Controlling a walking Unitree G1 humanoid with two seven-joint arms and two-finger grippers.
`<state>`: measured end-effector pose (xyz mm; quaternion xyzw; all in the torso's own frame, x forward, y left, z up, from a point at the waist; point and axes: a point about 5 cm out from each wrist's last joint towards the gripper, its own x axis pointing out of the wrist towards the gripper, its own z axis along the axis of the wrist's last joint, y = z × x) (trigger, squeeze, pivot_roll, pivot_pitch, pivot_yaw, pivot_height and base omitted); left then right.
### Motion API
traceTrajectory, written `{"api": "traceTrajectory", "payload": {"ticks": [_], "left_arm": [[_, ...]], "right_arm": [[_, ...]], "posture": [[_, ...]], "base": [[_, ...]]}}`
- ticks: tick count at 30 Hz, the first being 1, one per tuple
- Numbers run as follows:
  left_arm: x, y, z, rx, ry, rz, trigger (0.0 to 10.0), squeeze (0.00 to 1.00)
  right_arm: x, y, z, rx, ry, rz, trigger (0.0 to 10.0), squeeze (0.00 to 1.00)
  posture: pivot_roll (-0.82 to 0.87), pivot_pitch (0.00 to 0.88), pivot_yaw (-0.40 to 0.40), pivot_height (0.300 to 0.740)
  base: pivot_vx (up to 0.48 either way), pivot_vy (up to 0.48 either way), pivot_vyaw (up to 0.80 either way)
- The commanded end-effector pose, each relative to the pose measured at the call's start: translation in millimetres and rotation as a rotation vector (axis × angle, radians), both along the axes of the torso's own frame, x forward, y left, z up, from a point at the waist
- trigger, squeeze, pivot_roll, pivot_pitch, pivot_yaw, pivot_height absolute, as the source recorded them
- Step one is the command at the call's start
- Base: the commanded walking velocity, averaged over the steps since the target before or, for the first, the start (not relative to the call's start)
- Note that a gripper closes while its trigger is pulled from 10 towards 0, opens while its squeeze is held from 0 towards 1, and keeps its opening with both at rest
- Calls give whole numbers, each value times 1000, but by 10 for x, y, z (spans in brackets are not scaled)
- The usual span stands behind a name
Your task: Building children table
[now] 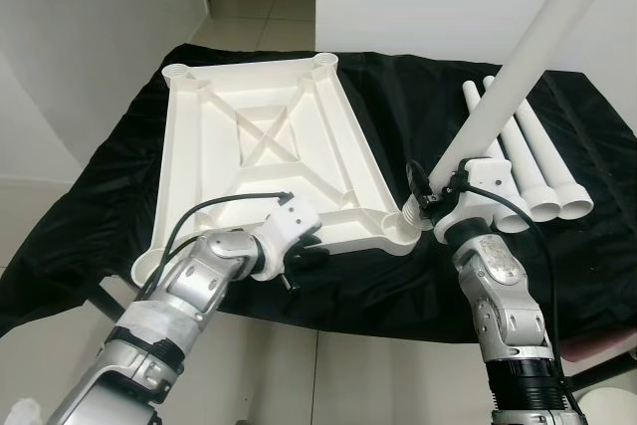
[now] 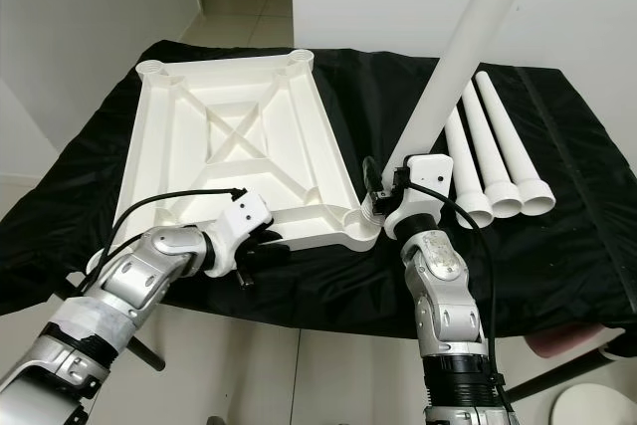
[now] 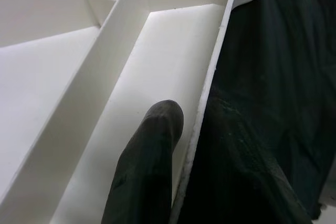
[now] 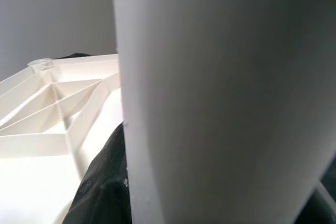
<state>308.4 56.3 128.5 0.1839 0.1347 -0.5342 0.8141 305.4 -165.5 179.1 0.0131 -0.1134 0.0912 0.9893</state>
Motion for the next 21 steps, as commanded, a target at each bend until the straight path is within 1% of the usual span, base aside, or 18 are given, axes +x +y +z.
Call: {"api": "traceTrajectory", "payload": {"ticks": [1,3,4,5,7,8,9,10,11,14,15,16,18,19,20,21], "left_arm": [[-18,-61,52,-7,-40,-16,0,0],[-48,-127,53,-16,-39,-37,0,0],[-80,-171,56,-21,-47,-64,5922,0],[-110,-200,44,-20,-49,-86,10000,0],[-160,-241,66,-43,-41,-129,10000,0],[-160,-241,66,-43,-41,-129,10000,0],[-188,-247,63,-69,-13,-140,10000,0],[-205,-254,91,-86,-6,-164,10000,1000],[-214,-255,121,-103,2,-180,10000,1000],[-229,-246,143,-116,6,-189,10000,1000],[-237,-232,174,-124,-4,-207,10000,1000],[-215,-206,223,-145,4,-189,10000,0],[-198,-188,259,-161,10,-175,10000,0],[-179,-173,301,-192,27,-156,10000,0],[-179,-173,301,-192,27,-156,10000,0],[-126,-135,373,-243,36,-113,10000,0]], "right_arm": [[14,12,41,2,-22,-1,10000,0],[12,15,33,3,-21,-2,10000,0],[15,10,29,6,-19,-5,10000,0],[16,7,17,7,-16,-8,10000,0],[41,-1,28,13,-11,-10,10000,0],[41,-1,28,13,-11,-10,10000,0],[47,2,16,16,-6,-10,10000,0],[64,5,19,21,5,-3,10000,0],[80,6,20,28,15,0,10000,0],[94,7,-5,29,35,-4,10000,0],[107,15,-6,50,55,13,10000,0],[124,10,-5,44,67,12,10000,0],[137,5,-1,39,74,12,10000,0],[144,1,9,26,69,11,10000,0],[144,1,9,26,69,11,10000,0],[137,12,4,16,64,38,10000,0]], "posture": [[-35,42,33,740],[-33,33,30,740],[-33,36,35,740],[-33,37,30,740],[-31,42,34,740],[-31,42,34,740],[-32,48,30,740],[-27,38,29,740],[-27,61,30,740],[-29,59,26,740],[-29,48,22,740],[-26,87,28,740],[-26,87,28,740],[-26,68,21,740],[-26,68,21,740],[-19,89,22,740]], "base": [[0,0,0],[0,0,0],[0,0,0],[0,0,0],[0,0,0],[0,0,0],[0,0,0],[0,0,0],[0,0,0],[0,0,0],[0,0,0],[0,0,0],[0,0,0],[0,0,0],[0,0,0],[0,0,0]]}}
